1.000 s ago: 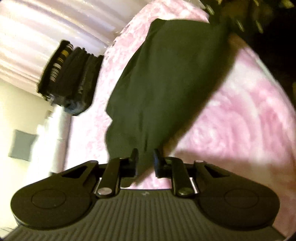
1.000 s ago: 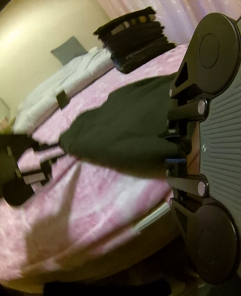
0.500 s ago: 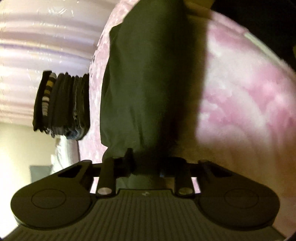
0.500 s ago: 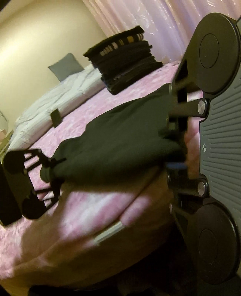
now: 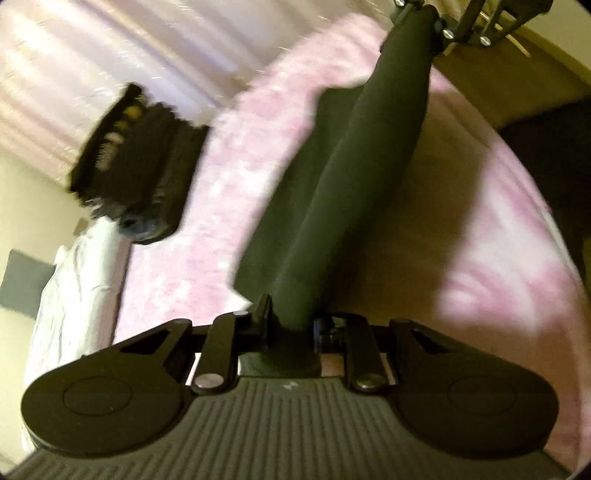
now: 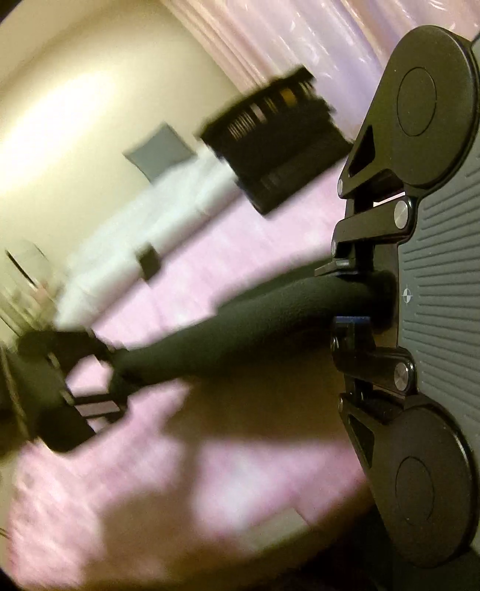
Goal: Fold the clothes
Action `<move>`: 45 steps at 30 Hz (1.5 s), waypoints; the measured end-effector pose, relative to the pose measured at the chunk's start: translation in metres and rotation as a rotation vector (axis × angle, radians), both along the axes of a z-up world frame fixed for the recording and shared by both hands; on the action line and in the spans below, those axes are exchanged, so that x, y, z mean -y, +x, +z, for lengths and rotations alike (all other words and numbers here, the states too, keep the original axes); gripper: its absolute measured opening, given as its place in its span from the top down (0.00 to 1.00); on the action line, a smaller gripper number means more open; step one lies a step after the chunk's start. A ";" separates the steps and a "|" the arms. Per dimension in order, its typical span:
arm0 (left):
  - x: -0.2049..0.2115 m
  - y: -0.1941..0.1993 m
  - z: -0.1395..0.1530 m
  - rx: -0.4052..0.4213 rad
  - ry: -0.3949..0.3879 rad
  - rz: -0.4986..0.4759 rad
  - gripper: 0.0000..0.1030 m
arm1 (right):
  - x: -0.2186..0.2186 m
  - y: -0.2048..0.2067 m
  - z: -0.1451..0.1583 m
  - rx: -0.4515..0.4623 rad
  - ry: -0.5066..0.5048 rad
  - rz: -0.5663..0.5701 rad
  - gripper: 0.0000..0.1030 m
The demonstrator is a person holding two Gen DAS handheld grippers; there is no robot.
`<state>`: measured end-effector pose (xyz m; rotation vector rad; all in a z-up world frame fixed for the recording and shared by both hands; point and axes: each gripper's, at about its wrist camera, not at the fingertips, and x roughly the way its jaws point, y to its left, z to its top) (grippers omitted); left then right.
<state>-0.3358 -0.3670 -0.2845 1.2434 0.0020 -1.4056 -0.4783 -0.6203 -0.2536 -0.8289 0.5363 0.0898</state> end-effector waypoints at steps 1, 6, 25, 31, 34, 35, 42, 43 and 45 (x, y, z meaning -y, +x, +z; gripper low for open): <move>0.004 0.010 0.014 -0.002 -0.020 0.018 0.83 | 0.006 0.011 0.013 0.029 -0.003 0.012 0.84; 0.001 0.048 0.077 0.088 -0.114 0.143 0.83 | 0.020 0.089 0.059 0.165 -0.062 0.128 0.84; -0.208 -0.121 -0.056 -0.003 0.068 0.501 0.67 | -0.066 -0.037 -0.074 -0.111 0.084 0.323 0.71; -0.253 -0.080 -0.005 -0.275 -0.067 0.719 0.65 | -0.032 -0.036 -0.038 -0.088 0.319 0.120 0.53; -0.262 -0.046 0.014 -0.375 -0.157 0.814 0.64 | -0.013 -0.013 -0.012 -0.100 0.549 0.026 0.52; -0.263 -0.034 0.020 -0.415 -0.189 0.845 0.64 | -0.008 -0.002 -0.006 -0.112 0.625 -0.001 0.52; -0.219 0.068 0.015 -0.690 -0.282 0.928 0.64 | 0.006 0.104 0.009 -0.223 0.925 -0.068 0.52; -0.211 0.082 0.012 -0.715 -0.286 0.930 0.64 | 0.007 0.116 0.007 -0.236 0.952 -0.076 0.52; -0.196 0.106 0.003 -0.749 -0.290 0.932 0.64 | 0.014 0.137 0.005 -0.256 0.998 -0.095 0.52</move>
